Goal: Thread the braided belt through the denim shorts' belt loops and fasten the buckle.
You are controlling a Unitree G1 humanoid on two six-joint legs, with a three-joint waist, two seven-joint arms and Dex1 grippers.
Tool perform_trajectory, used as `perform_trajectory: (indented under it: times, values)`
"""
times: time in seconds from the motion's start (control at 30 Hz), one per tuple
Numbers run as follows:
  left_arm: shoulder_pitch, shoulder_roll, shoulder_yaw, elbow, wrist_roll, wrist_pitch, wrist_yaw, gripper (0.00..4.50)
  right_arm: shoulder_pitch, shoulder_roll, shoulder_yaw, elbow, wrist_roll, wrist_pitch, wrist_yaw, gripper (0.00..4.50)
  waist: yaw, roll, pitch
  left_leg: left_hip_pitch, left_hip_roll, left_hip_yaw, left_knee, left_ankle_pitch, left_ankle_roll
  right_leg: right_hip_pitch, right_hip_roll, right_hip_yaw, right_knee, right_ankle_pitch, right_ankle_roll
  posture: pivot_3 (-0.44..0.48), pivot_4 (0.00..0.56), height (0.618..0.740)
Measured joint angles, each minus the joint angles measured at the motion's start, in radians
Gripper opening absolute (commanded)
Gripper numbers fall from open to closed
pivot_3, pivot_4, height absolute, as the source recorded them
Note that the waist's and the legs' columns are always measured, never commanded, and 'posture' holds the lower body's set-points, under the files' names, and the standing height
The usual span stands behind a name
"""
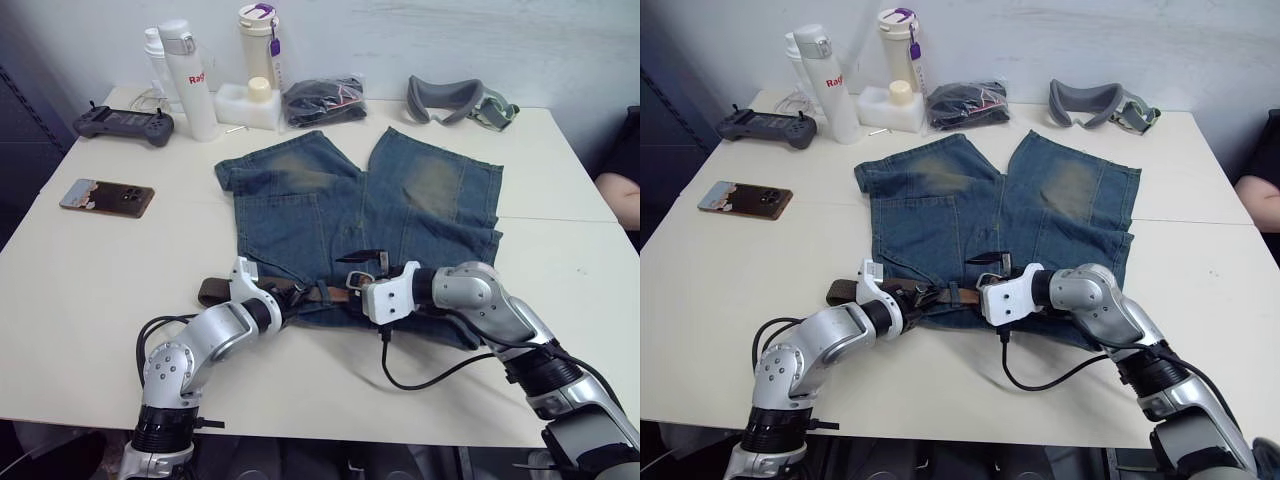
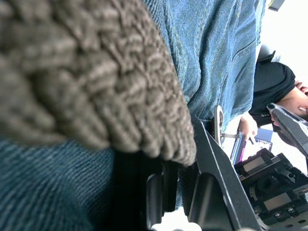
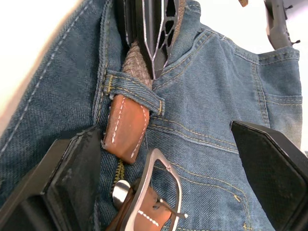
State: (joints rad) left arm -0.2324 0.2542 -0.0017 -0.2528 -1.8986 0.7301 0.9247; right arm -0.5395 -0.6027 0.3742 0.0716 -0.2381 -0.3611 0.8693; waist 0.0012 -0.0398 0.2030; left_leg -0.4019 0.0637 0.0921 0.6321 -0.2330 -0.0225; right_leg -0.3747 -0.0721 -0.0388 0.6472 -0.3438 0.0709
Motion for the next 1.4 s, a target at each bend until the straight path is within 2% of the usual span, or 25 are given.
perform_trajectory:
  times: [0.17,0.2,0.3,0.5,0.53,0.8,0.87,0.9,1.03,1.07,1.1,1.17,1.33,1.4]
  values:
    - [-0.001,0.004,-0.008,-0.001,0.0,0.0,-0.001,0.0,-0.005,0.015,0.0,0.013,-0.019,0.0,-0.03,4.45,0.0,0.0,0.0,0.0,0.0,0.0,0.0,0.0,0.0,0.0,0.0,0.0,0.0,0.0,0.0,0.0,0.15,0.739]
    - [-0.002,0.004,-0.008,-0.001,0.0,0.0,-0.002,0.0,-0.006,0.015,0.0,0.013,-0.02,-0.003,-0.032,4.23,0.0,0.0,0.0,0.0,0.0,0.0,0.0,0.0,0.0,0.0,0.0,0.0,0.0,0.0,0.0,0.0,0.15,0.739]
    - [-0.002,0.005,-0.009,0.0,0.0,0.0,-0.002,0.0,-0.006,0.015,0.0,0.013,-0.028,-0.027,-0.039,3.31,0.0,0.0,0.0,0.0,0.0,0.0,-0.001,0.0,0.0,0.0,-0.001,-0.001,-0.001,0.0,0.0,0.0,0.15,0.739]
    - [-0.006,0.009,-0.015,0.001,0.0,0.002,-0.01,0.0,-0.006,0.001,0.0,0.022,-0.046,-0.112,-0.044,0.39,0.001,0.0,0.0,0.0,0.0,0.0,-0.001,0.0,0.0,0.0,-0.001,-0.001,-0.001,0.0,0.0,0.0,0.15,0.739]
    - [-0.007,0.01,-0.015,0.001,0.0,0.002,-0.011,0.0,-0.006,-0.006,0.001,0.029,-0.047,-0.122,-0.039,0.04,0.001,0.0,0.0,0.0,0.0,0.0,-0.001,0.0,0.0,0.0,-0.001,-0.001,-0.001,0.0,0.0,0.0,0.15,0.739]
    - [-0.019,0.02,-0.019,0.022,0.01,0.011,-0.053,0.0,-0.077,-0.017,0.013,0.102,-0.061,-0.21,-0.017,0.04,-0.001,0.0,0.0,0.0,0.0,0.0,-0.001,0.0,0.0,0.0,-0.001,-0.002,-0.002,0.0,0.0,0.0,0.15,0.739]
    - [-0.029,0.07,-0.027,0.023,0.014,0.041,-0.079,0.89,-0.093,-0.016,0.02,0.123,-0.065,-0.24,-0.014,0.0,-0.002,0.0,0.0,0.0,0.0,0.0,-0.001,0.0,0.0,0.0,0.0,-0.002,-0.002,0.0,0.0,0.0,0.15,0.739]
    - [-0.029,0.09,-0.026,0.022,0.01,0.054,-0.086,1.2,-0.105,-0.015,0.023,0.136,-0.068,-0.252,-0.014,0.0,-0.003,0.001,0.001,0.0,0.0,0.0,-0.001,0.0,0.0,0.0,-0.001,-0.002,-0.002,0.0,0.0,0.0,0.15,0.739]
    - [-0.014,0.166,-0.008,-0.013,-0.052,0.085,-0.123,2.79,-0.16,-0.02,0.02,0.204,-0.076,-0.296,-0.028,0.0,-0.008,0.001,0.001,0.0,0.001,0.0,-0.002,0.0,0.0,0.0,-0.001,-0.002,-0.002,0.0,-0.001,0.0,0.15,0.739]
    - [0.001,0.194,0.007,-0.027,-0.065,0.101,-0.149,2.94,-0.171,-0.022,0.021,0.221,-0.076,-0.31,-0.029,0.0,-0.009,0.002,0.001,0.001,0.001,0.0,-0.003,0.0,-0.001,0.0,-0.001,-0.002,-0.001,-0.001,-0.001,0.0,0.15,0.739]
    - [0.022,0.228,0.026,-0.049,-0.07,0.123,-0.18,3.53,-0.182,-0.024,0.021,0.236,-0.075,-0.322,-0.029,0.0,-0.011,0.002,0.001,0.001,0.002,0.0,-0.003,0.0,-0.001,0.0,-0.001,-0.002,-0.001,-0.001,-0.002,0.0,0.15,0.739]
    - [0.077,0.331,0.068,-0.097,-0.074,0.18,-0.27,4.34,-0.21,-0.043,0.019,0.269,-0.066,-0.352,-0.024,0.0,-0.016,0.003,0.002,0.001,0.002,0.0,-0.004,0.001,-0.001,-0.001,-0.001,-0.002,-0.001,-0.001,-0.003,0.0,0.15,0.739]
    - [0.256,0.577,0.186,-0.175,-0.069,0.286,-0.519,4.43,-0.257,-0.116,-0.015,0.361,0.006,-0.384,0.014,0.0,-0.026,0.006,0.004,0.0,0.001,-0.001,-0.004,0.0,-0.001,-0.001,-0.004,-0.005,-0.002,-0.002,-0.005,0.0,0.15,0.739]
    - [0.292,0.621,0.216,-0.199,-0.066,0.307,-0.593,4.43,-0.262,-0.131,-0.029,0.377,0.025,-0.383,0.029,0.0,-0.027,0.008,0.005,-0.001,0.0,-0.002,-0.004,0.0,0.0,-0.001,-0.005,-0.005,-0.004,-0.004,-0.009,0.0,0.15,0.739]
